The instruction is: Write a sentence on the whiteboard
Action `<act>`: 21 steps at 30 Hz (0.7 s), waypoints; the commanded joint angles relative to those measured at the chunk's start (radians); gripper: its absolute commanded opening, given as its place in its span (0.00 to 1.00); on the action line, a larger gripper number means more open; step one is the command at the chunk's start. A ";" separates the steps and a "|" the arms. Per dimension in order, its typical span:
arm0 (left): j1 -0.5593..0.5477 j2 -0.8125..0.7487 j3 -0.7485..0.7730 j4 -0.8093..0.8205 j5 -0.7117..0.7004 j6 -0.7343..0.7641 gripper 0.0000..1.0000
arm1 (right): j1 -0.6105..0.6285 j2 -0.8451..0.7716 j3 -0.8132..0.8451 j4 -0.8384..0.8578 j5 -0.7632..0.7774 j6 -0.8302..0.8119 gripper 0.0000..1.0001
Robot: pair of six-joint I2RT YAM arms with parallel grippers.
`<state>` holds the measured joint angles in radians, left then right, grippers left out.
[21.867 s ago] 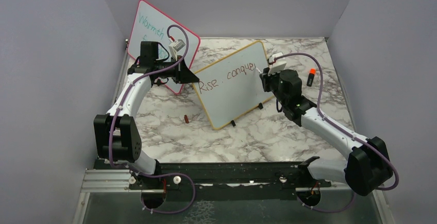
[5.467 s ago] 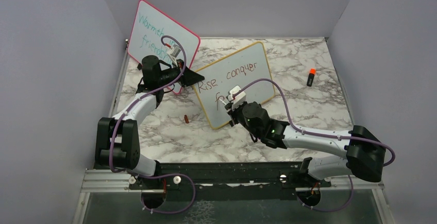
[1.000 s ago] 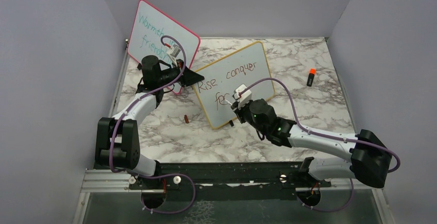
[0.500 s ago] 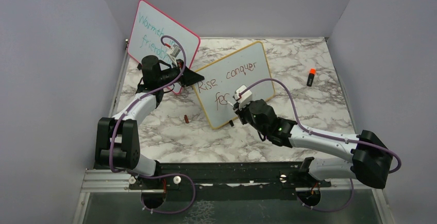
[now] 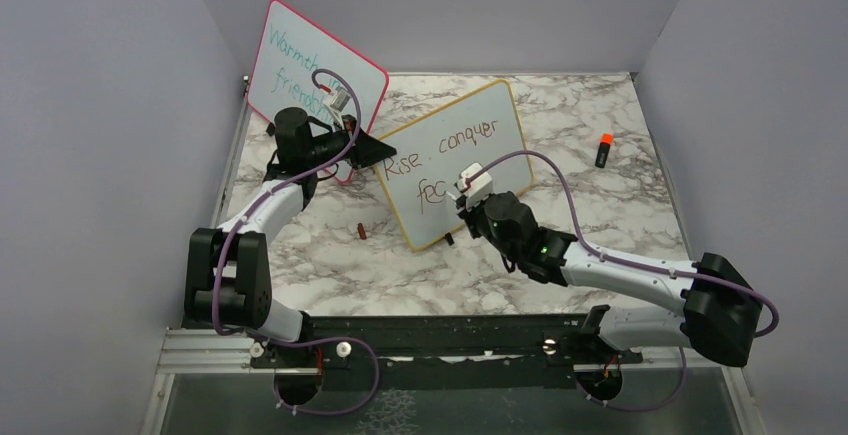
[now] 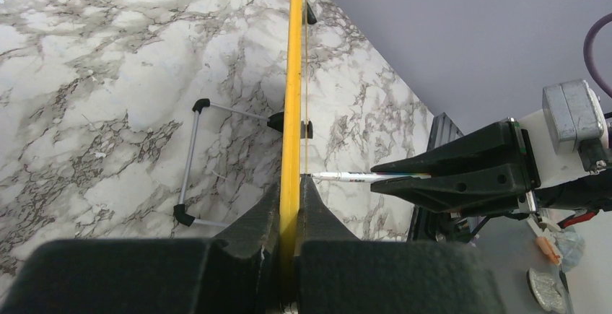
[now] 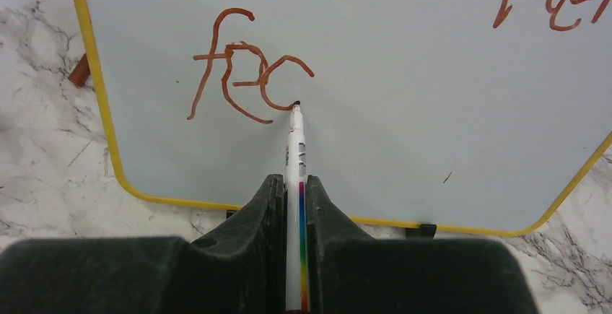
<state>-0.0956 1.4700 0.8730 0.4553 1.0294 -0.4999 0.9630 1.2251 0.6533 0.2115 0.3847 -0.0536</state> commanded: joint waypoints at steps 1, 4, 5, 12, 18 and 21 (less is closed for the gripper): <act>0.007 0.001 -0.005 -0.017 0.023 0.014 0.00 | -0.017 0.004 0.008 0.067 0.045 -0.023 0.00; 0.007 0.001 -0.005 -0.017 0.023 0.014 0.00 | -0.019 0.001 0.012 0.087 0.045 -0.031 0.00; 0.007 0.001 -0.005 -0.017 0.023 0.014 0.00 | -0.021 0.002 0.016 0.090 0.045 -0.033 0.00; 0.007 0.001 -0.005 -0.017 0.025 0.014 0.00 | -0.025 0.008 0.028 0.108 0.019 -0.039 0.01; 0.007 0.001 -0.005 -0.017 0.024 0.014 0.00 | -0.024 0.011 0.035 0.105 -0.004 -0.034 0.00; 0.007 0.001 -0.003 -0.017 0.026 0.013 0.00 | -0.024 0.010 0.031 0.097 -0.007 -0.029 0.01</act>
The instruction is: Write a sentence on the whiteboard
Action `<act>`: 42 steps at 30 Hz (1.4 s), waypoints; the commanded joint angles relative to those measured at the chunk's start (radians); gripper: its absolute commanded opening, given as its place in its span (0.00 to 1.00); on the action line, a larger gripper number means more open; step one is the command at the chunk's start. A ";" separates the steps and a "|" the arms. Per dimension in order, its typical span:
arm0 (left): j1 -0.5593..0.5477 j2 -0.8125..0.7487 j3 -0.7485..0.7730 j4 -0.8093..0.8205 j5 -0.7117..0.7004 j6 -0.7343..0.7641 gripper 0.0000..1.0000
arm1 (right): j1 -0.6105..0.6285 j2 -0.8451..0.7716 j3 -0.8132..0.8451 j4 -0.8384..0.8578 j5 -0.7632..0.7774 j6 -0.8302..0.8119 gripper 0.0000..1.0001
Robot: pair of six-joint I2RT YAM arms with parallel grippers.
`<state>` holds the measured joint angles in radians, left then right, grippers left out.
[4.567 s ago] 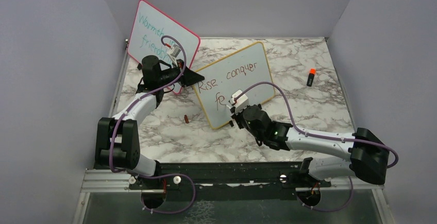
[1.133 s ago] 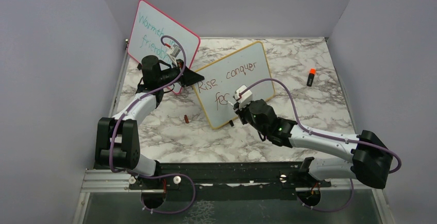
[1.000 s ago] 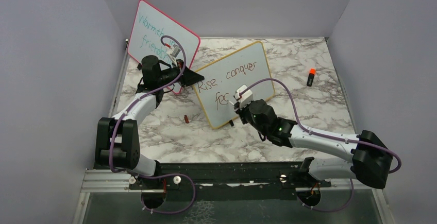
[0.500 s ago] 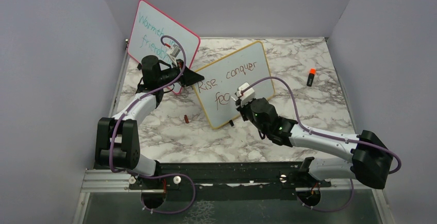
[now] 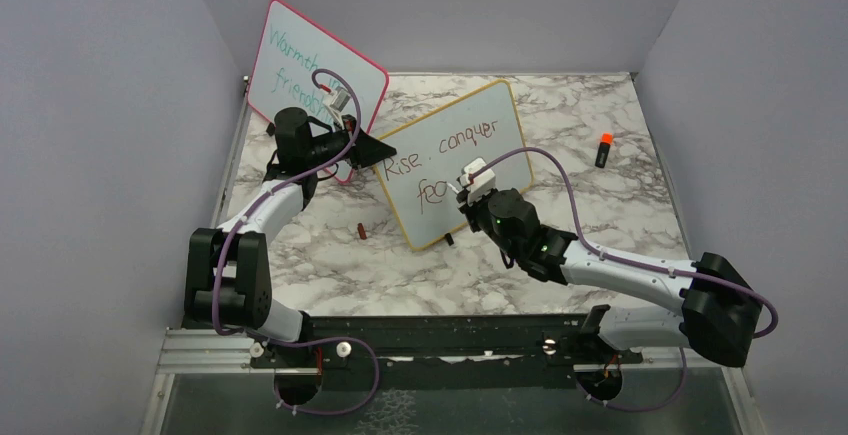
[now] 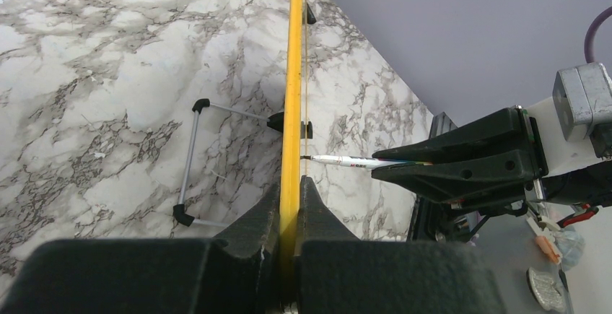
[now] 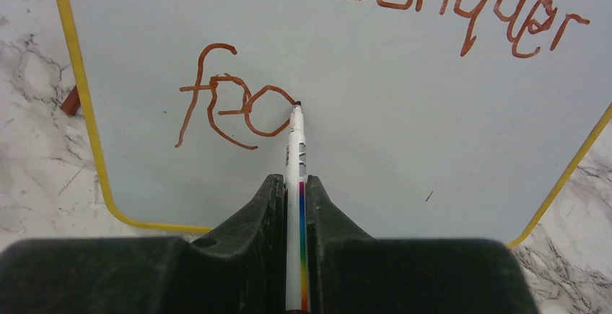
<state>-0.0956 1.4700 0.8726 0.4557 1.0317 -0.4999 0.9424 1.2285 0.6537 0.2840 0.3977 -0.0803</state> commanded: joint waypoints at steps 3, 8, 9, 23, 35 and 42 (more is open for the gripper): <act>0.007 0.001 -0.003 -0.017 0.023 0.012 0.00 | -0.004 0.008 0.030 0.008 -0.022 0.005 0.01; 0.006 0.001 -0.003 -0.017 0.022 0.012 0.00 | -0.004 0.002 0.020 -0.041 -0.031 0.021 0.00; 0.007 0.001 -0.003 -0.017 0.022 0.012 0.00 | -0.004 -0.001 0.018 -0.052 -0.035 0.026 0.00; 0.007 0.001 -0.004 -0.017 0.023 0.012 0.00 | -0.005 -0.023 -0.025 -0.109 0.009 0.051 0.01; 0.007 -0.003 -0.006 -0.017 0.022 0.012 0.00 | -0.008 -0.045 -0.025 -0.062 0.034 0.025 0.01; 0.007 -0.001 -0.004 -0.017 0.024 0.011 0.00 | -0.011 -0.080 -0.041 -0.013 0.006 0.004 0.01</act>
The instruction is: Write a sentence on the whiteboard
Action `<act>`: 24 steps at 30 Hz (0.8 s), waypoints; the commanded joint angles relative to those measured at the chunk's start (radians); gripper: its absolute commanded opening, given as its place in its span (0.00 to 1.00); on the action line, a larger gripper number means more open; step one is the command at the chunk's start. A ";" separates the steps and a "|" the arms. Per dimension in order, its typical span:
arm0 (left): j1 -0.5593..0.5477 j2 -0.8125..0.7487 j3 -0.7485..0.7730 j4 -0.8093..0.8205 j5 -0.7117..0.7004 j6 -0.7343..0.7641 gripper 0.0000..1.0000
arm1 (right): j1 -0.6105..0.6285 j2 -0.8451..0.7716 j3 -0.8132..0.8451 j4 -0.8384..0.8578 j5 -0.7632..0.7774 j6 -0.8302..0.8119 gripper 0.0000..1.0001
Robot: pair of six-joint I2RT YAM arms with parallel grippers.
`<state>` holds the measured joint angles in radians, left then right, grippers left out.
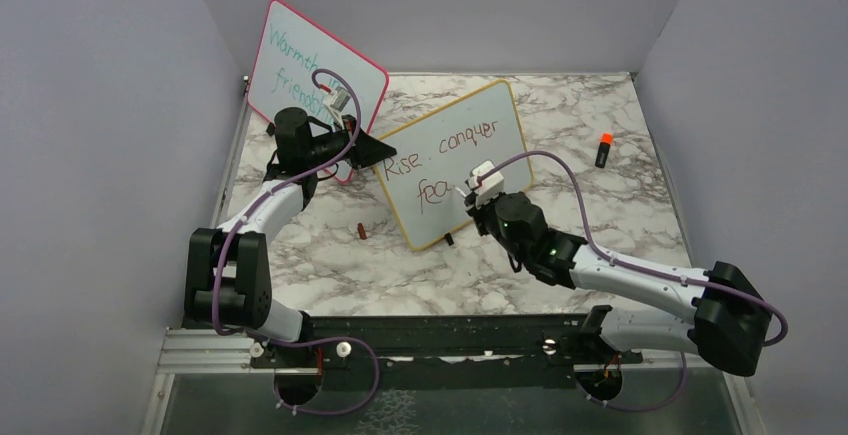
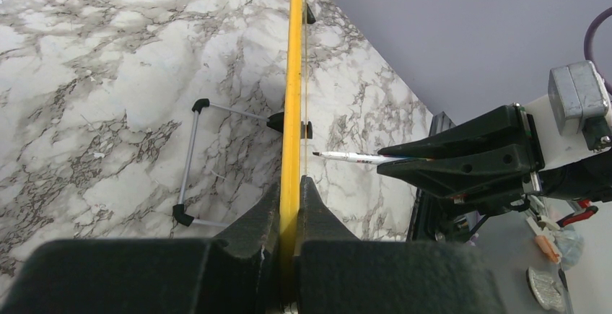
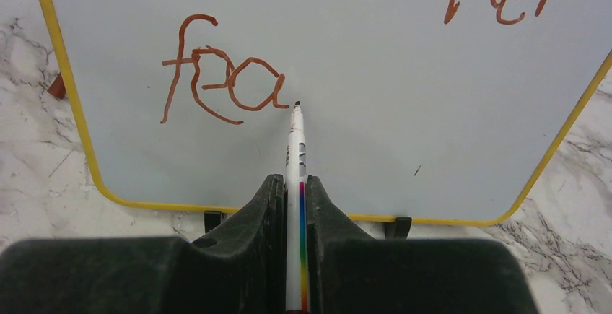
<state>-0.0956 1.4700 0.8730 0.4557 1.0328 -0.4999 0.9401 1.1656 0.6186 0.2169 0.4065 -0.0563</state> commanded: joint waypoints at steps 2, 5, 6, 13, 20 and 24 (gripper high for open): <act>0.007 0.000 -0.005 -0.017 0.023 0.011 0.00 | -0.012 -0.015 -0.005 0.067 -0.001 -0.022 0.01; 0.007 0.001 -0.005 -0.017 0.021 0.011 0.00 | -0.016 -0.012 0.000 0.087 -0.010 -0.028 0.01; 0.007 0.001 -0.005 -0.017 0.022 0.011 0.00 | -0.016 -0.011 0.002 0.093 -0.013 -0.030 0.00; 0.007 0.003 -0.005 -0.017 0.023 0.011 0.00 | -0.022 0.024 0.025 0.125 -0.031 -0.045 0.01; 0.007 0.003 -0.004 -0.017 0.024 0.011 0.00 | -0.029 0.050 0.038 0.149 -0.043 -0.045 0.00; 0.007 0.003 -0.003 -0.017 0.024 0.011 0.00 | -0.032 0.056 0.038 0.152 -0.037 -0.043 0.01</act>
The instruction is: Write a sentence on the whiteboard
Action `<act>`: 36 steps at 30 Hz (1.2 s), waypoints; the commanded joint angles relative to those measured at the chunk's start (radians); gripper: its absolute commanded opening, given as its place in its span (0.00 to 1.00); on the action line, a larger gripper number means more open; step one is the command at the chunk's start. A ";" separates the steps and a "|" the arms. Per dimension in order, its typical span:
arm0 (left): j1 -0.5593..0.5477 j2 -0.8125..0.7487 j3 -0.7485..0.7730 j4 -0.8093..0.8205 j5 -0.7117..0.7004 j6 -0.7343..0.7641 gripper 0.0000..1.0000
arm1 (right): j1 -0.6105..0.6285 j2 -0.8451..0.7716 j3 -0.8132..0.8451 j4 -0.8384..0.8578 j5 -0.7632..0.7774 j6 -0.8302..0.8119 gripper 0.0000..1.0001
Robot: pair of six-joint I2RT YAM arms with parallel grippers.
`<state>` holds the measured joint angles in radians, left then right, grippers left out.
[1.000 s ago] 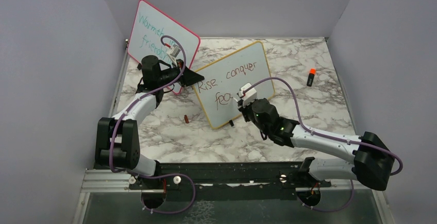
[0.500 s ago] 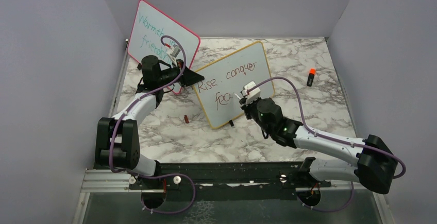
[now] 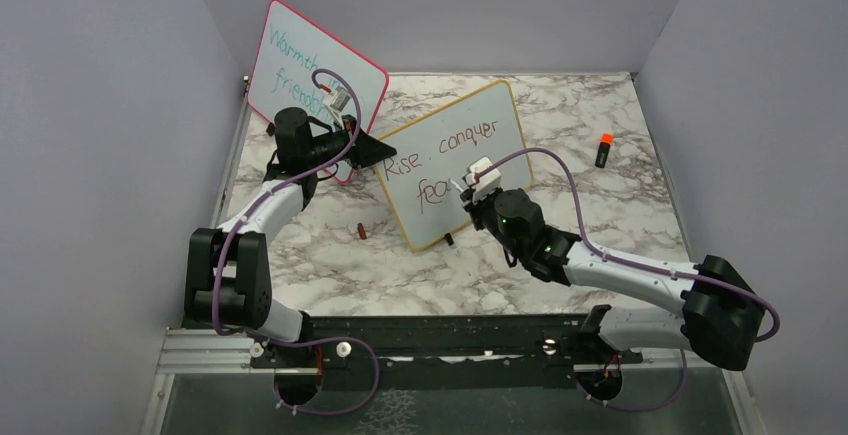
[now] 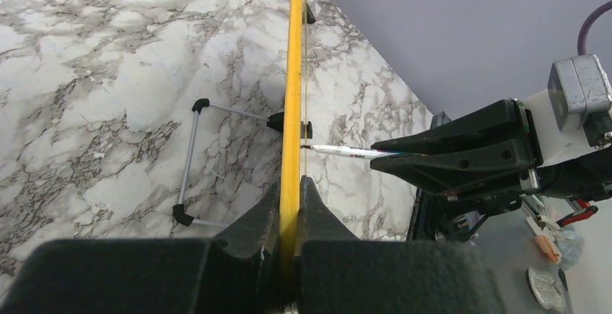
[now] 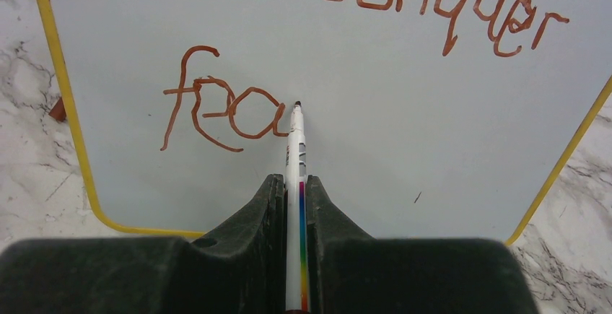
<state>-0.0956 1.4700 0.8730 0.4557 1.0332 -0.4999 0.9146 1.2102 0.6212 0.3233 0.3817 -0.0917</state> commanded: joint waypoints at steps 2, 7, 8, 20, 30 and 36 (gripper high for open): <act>0.006 0.002 -0.003 -0.017 0.024 0.011 0.00 | -0.009 0.011 0.030 0.045 -0.006 -0.002 0.00; 0.007 0.001 -0.003 -0.017 0.024 0.011 0.00 | -0.013 0.012 0.020 0.015 -0.001 0.011 0.01; 0.007 0.003 -0.003 -0.017 0.025 0.011 0.00 | -0.013 0.012 0.018 0.008 0.001 0.016 0.00; 0.006 0.001 -0.004 -0.017 0.023 0.012 0.00 | -0.013 -0.031 -0.034 -0.108 -0.027 0.081 0.00; 0.007 0.003 -0.005 -0.017 0.023 0.012 0.00 | -0.013 -0.025 -0.047 -0.124 -0.045 0.089 0.01; 0.007 0.003 -0.005 -0.017 0.024 0.012 0.00 | -0.013 -0.008 -0.015 -0.086 -0.033 0.063 0.00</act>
<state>-0.0956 1.4700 0.8730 0.4557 1.0332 -0.4999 0.9077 1.1839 0.5953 0.2379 0.3580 -0.0189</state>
